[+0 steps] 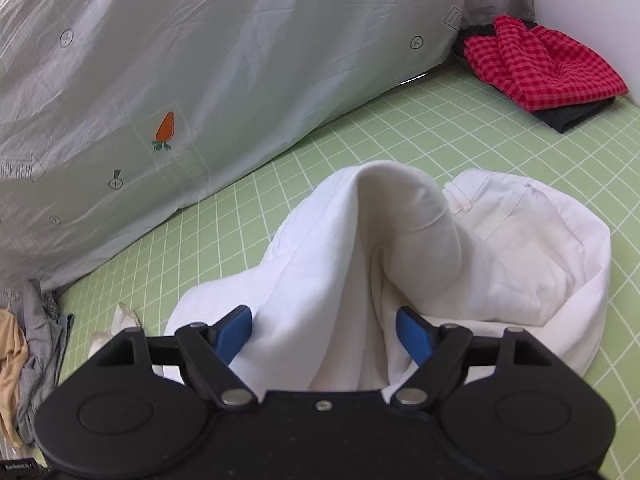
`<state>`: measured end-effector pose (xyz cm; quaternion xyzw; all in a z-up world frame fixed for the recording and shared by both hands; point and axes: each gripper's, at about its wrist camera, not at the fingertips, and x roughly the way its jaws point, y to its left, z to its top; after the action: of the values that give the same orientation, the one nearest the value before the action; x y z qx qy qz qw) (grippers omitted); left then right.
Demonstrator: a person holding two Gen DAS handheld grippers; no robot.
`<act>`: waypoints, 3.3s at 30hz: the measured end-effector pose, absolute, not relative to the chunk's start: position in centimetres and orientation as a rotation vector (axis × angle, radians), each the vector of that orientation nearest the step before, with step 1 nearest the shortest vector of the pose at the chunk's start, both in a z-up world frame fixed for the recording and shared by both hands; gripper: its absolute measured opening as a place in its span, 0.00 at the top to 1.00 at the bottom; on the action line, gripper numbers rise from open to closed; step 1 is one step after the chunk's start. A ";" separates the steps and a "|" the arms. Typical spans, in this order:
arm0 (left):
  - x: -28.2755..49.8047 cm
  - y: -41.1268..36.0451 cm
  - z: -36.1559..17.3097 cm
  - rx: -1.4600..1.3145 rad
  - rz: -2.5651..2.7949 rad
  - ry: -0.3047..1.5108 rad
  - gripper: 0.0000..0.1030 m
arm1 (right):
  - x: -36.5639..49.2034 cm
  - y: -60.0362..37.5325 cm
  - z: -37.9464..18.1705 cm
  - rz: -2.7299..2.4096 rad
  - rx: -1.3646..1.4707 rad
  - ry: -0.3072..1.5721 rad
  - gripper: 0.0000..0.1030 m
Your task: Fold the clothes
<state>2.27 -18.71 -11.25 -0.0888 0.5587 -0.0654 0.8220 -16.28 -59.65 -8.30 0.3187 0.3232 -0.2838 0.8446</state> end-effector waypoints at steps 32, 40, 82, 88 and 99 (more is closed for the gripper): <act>17.4 -28.5 4.7 -0.315 -0.345 0.628 1.00 | -12.9 -71.8 -1.2 -0.558 0.910 0.180 0.93; 19.4 -29.2 -2.6 -0.180 -0.178 0.842 0.55 | -8.9 -73.4 -4.9 -0.782 0.682 0.413 0.40; 5.4 -4.4 -13.7 -0.251 0.138 1.085 0.97 | -12.6 -48.0 -10.1 -0.549 0.473 0.890 0.26; 2.8 -3.3 -13.2 -0.244 0.182 1.125 0.92 | -14.6 -47.3 -10.2 -0.545 0.514 0.904 0.26; -1.1 -12.6 -5.3 -0.259 0.073 0.921 0.35 | -21.2 -57.7 -7.4 -0.706 0.536 0.705 0.00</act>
<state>-1.15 -12.62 -5.35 -0.1247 0.4429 0.0352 0.8872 -21.20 -57.71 -7.39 0.2538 0.3338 -0.3343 0.8441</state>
